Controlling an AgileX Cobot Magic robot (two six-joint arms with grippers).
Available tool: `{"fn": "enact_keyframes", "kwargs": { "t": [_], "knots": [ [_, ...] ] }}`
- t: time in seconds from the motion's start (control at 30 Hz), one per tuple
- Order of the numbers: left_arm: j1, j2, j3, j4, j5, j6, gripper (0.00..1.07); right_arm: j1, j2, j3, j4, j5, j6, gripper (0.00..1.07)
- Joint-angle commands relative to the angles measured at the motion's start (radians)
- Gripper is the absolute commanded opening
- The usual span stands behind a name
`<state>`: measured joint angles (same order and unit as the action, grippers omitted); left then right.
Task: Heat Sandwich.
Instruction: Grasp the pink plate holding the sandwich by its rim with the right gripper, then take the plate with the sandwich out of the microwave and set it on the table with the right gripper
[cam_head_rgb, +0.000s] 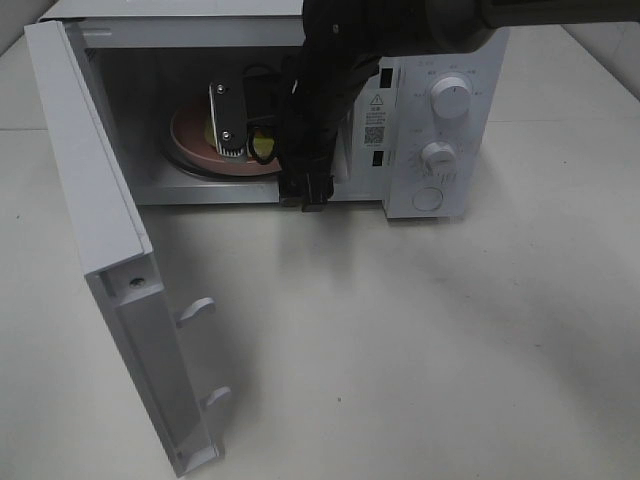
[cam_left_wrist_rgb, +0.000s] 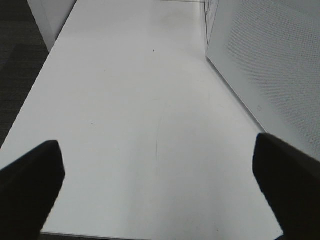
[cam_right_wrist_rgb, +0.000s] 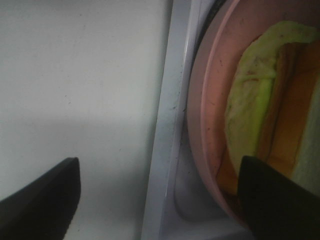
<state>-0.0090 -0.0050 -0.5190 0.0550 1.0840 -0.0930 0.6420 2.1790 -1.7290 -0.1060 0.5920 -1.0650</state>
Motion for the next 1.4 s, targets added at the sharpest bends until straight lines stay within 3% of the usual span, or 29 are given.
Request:
{"fn": "enact_keyframes", "kwargs": {
  "t": [0.03, 0.47, 0.87, 1.0, 1.1, 1.13, 1.17, 1.2, 1.23, 1.4],
  "knots": [
    [-0.004, -0.016, 0.0, -0.003, -0.012, 0.0, 0.98, 0.001, 0.044, -0.062, -0.027, -0.016, 0.012, 0.81],
    [-0.004, -0.016, 0.0, -0.003, -0.012, 0.0, 0.98, -0.003, 0.197, -0.239, -0.076, -0.015, 0.084, 0.79],
    [-0.004, -0.016, 0.0, -0.003, -0.012, 0.0, 0.98, -0.014, 0.235, -0.252, -0.074, 0.001, 0.087, 0.74],
    [-0.004, -0.016, 0.0, -0.003, -0.012, 0.0, 0.98, -0.014, 0.235, -0.252, -0.074, 0.014, 0.098, 0.64],
    [-0.004, -0.016, 0.0, -0.003, -0.012, 0.0, 0.98, -0.014, 0.232, -0.252, -0.074, 0.034, 0.14, 0.37],
    [-0.004, -0.016, 0.0, -0.003, -0.012, 0.0, 0.98, -0.014, 0.232, -0.252, -0.074, 0.034, 0.14, 0.37],
    [-0.004, -0.016, 0.0, -0.003, -0.012, 0.0, 0.98, -0.014, 0.232, -0.252, -0.074, 0.04, 0.141, 0.26],
    [-0.004, -0.016, 0.0, -0.003, -0.012, 0.0, 0.98, -0.014, 0.229, -0.252, -0.074, 0.057, 0.15, 0.08],
    [-0.004, -0.016, 0.0, -0.003, -0.012, 0.0, 0.98, -0.014, 0.229, -0.252, -0.074, 0.063, 0.156, 0.0],
    [-0.004, -0.016, 0.0, -0.003, -0.012, 0.0, 0.98, -0.014, 0.223, -0.252, -0.074, 0.082, 0.162, 0.0]
  ]
}}
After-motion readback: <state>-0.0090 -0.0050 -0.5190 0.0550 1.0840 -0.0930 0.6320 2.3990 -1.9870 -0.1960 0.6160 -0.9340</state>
